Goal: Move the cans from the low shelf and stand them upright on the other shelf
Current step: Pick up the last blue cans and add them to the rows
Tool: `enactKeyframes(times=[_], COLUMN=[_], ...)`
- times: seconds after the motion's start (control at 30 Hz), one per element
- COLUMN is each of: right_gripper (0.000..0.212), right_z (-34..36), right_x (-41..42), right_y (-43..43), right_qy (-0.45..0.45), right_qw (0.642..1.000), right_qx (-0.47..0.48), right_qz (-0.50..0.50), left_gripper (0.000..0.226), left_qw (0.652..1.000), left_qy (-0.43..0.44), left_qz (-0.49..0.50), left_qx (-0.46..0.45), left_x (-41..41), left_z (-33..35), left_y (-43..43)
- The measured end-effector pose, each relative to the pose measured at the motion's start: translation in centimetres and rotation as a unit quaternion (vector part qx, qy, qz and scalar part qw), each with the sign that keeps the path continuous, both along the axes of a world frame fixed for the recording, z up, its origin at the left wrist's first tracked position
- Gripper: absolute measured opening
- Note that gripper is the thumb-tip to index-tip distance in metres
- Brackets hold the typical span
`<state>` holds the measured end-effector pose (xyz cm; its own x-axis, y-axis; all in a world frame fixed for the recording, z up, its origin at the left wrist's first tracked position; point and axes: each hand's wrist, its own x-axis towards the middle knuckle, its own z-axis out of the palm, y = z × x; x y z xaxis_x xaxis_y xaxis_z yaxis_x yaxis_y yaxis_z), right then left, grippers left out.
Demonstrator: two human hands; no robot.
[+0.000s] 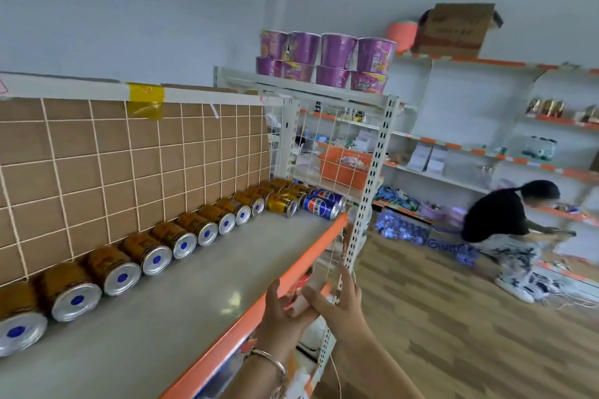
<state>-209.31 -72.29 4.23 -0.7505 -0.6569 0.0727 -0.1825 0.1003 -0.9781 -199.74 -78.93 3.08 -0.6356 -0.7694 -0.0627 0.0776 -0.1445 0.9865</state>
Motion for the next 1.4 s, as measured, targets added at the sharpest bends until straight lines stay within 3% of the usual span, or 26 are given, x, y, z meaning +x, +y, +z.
enactKeyframes(times=[0.17, 0.3, 0.37, 0.47, 0.5, 0.63, 0.73, 0.83, 0.93, 1.13, 1.2, 1.27, 1.33, 1.4], right_gripper=[0.091, 0.088, 0.093, 0.09, 0.088, 0.079, 0.074, 0.077, 0.083, 0.085, 0.079, 0.057, 0.045, 0.042], right_z=[0.7, -0.1, -0.6, -0.9, -0.9, -1.3, -1.4, -1.0, -0.6, -1.4, -1.7, -1.6, -1.5, -1.9], right_x=[-5.3, -8.8, -10.4, -13.0, -14.1, -19.2, -24.0, -28.5, -32.1, -36.5, -37.2, -37.9, -38.0, -38.2], right_y=[-5.0, -7.8, -9.3, -11.4, -12.2, -15.6, -18.5, -21.4, -24.0, -27.3, -27.8, -27.9, -27.5, -26.8], right_qy=[-0.006, -0.01, 0.0, 0.021, 0.027, 0.07, 0.127, 0.182, 0.242, 0.401, 0.418, 0.308, 0.09, 0.001], right_qw=[1.0, 0.999, 0.997, 0.993, 0.99, 0.98, 0.961, 0.935, 0.901, 0.802, 0.794, 0.859, 0.929, 0.938], right_qx=[0.01, 0.043, 0.072, 0.114, 0.135, 0.184, 0.241, 0.301, 0.353, 0.431, 0.428, 0.393, 0.321, 0.265], right_qz=[-0.003, -0.008, -0.008, -0.008, -0.005, 0.016, 0.042, 0.05, 0.072, 0.105, 0.105, 0.115, 0.162, 0.225], left_gripper=[0.135, 0.123, 0.109, 0.068, 0.066, 0.099, 0.083, 0.035, 0.011, 0.032, 0.03, 0.025, 0.023, 0.03], left_qw=[1.0, 0.999, 0.998, 0.993, 0.992, 0.988, 0.981, 0.976, 0.972, 0.947, 0.936, 0.932, 0.934, 0.937], left_qy=[0.011, -0.007, -0.023, -0.043, -0.053, -0.091, -0.1, -0.071, -0.06, -0.056, -0.04, -0.038, -0.042, -0.046], left_qz=[-0.02, -0.033, -0.034, -0.032, -0.035, -0.049, -0.038, -0.024, -0.003, 0.051, 0.082, 0.091, 0.108, 0.117], left_qx=[0.006, 0.024, 0.05, 0.104, 0.105, 0.115, 0.163, 0.204, 0.226, 0.313, 0.34, 0.35, 0.337, 0.327], left_x=[-5.2, -8.6, -10.4, -13.3, -14.4, -19.0, -23.0, -26.5, -29.2, -33.4, -34.4, -35.0, -35.9, -35.9], left_z=[1.3, 0.5, -0.2, -0.9, -1.3, -1.0, -0.5, -1.6, -2.4, -2.4, -3.5, -3.4, -3.1, -2.4], left_y=[-5.3, -8.4, -9.5, -11.3, -11.9, -14.6, -16.9, -19.4, -21.9, -24.5, -25.0, -25.1, -25.0, -24.7])
